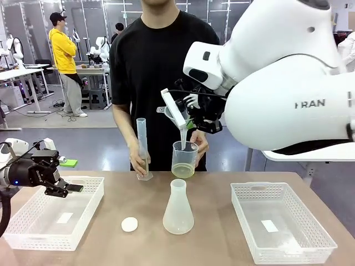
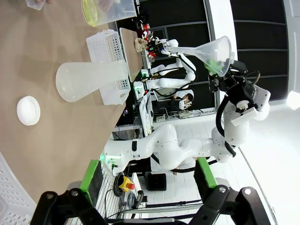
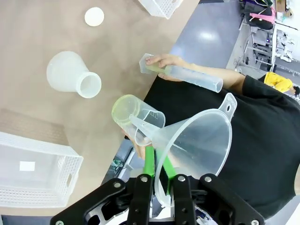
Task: Prepare the solutions needed for the experiment.
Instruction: Pick up the Plastic Funnel and insert it into the Big flask.
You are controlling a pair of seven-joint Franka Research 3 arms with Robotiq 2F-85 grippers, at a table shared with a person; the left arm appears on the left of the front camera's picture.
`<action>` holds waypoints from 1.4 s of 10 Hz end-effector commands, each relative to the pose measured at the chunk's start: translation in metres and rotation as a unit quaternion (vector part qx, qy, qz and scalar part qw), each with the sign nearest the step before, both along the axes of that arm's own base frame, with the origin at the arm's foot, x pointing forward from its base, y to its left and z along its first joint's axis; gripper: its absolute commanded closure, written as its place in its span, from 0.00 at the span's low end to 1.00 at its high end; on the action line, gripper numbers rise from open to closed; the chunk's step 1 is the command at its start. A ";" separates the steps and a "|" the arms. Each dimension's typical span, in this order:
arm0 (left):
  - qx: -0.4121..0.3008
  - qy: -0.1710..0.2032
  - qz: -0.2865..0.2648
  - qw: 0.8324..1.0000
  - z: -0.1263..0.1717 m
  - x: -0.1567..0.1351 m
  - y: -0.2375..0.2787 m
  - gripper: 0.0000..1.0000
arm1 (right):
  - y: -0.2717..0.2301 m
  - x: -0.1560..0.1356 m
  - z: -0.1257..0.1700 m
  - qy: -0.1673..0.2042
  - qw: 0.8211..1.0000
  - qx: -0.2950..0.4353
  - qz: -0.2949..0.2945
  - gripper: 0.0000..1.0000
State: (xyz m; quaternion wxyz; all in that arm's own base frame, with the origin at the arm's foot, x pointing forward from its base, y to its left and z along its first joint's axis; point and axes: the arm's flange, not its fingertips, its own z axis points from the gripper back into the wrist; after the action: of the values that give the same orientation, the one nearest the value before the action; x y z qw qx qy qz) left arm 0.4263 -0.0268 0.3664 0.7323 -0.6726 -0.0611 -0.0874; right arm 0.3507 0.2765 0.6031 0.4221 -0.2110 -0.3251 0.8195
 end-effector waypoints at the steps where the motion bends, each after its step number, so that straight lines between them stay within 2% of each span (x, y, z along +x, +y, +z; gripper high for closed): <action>1: 0.001 0.004 0.002 1.000 0.003 0.001 0.000 0.00 | 0.000 0.009 0.001 0.007 1.000 0.004 0.012 0.94; 5: 0.001 0.004 0.002 1.000 0.003 0.001 0.000 0.00 | -0.003 -0.002 -0.010 0.026 1.000 0.006 0.004 0.94; 10: 0.001 0.004 0.002 1.000 0.003 0.001 0.000 0.00 | 0.003 -0.013 -0.038 0.050 0.998 0.001 0.030 0.94; 14: 0.001 0.004 0.002 1.000 0.003 0.001 0.000 0.00 | 0.007 -0.008 -0.057 0.060 0.998 -0.002 0.025 0.94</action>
State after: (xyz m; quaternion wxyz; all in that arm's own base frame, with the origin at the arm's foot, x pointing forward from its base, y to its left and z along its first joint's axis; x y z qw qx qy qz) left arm 0.4263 -0.0268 0.3664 0.7323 -0.6726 -0.0611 -0.0873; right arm 0.3383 0.2857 0.5490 0.4296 -0.1594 -0.2927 0.8393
